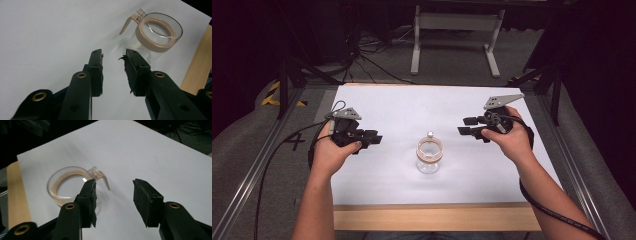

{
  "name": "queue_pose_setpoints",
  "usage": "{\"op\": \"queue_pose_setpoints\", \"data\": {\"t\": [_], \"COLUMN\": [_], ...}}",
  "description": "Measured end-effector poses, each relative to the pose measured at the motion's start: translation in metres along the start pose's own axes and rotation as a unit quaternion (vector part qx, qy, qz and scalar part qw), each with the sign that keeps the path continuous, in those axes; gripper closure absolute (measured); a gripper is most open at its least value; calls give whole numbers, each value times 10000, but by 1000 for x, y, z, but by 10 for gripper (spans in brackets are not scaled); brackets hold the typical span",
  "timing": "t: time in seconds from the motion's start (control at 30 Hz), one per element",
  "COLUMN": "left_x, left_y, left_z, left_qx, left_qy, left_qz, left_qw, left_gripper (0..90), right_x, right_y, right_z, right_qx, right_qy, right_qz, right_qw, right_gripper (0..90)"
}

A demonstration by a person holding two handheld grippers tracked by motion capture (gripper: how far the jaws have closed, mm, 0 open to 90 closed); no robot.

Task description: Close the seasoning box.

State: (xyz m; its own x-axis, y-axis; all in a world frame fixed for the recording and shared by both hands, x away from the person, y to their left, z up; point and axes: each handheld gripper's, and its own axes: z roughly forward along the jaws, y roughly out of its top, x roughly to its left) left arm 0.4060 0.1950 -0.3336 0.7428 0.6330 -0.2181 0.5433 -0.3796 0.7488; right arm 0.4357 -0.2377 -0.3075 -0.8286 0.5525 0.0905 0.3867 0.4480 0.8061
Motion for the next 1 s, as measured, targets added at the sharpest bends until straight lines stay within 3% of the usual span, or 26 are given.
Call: {"op": "queue_pose_setpoints", "data": {"t": [0.27, 0.4, 0.47, 0.73, 0.93, 1.0], "left_x": [14, 21, 26, 38, 44, 45], "left_y": [-12, -16, -18, -25, -29, -30], "left_z": [8, 16, 21, 36, 42, 44], "left_qx": [55, 125, 196, 369, 506, 571], "left_qy": [91, 74, 75, 26, 0, -2], "left_qz": [-104, -105, -164, -358, -388, -443], "left_qw": [9999, 9998, 9996, 9987, 9980, 9974], "left_gripper": [675, 684, 682, 675, 670, 672], "right_x": [-41, -56, -59, -81, -84, -80], "right_y": [-34, -51, -56, -100, -124, -131], "right_z": [-11, -17, -18, -12, -1, 5], "right_qx": [129, 262, 281, 538, 709, 844], "right_qy": [-423, -675, -698, -892, -897, -922], "right_qz": [418, 500, 544, 892, 1029, 907], "right_qw": [9981, 9961, 9957, 9906, 9881, 9880], "right_gripper": [504, 483, 480, 462, 458, 458]}}
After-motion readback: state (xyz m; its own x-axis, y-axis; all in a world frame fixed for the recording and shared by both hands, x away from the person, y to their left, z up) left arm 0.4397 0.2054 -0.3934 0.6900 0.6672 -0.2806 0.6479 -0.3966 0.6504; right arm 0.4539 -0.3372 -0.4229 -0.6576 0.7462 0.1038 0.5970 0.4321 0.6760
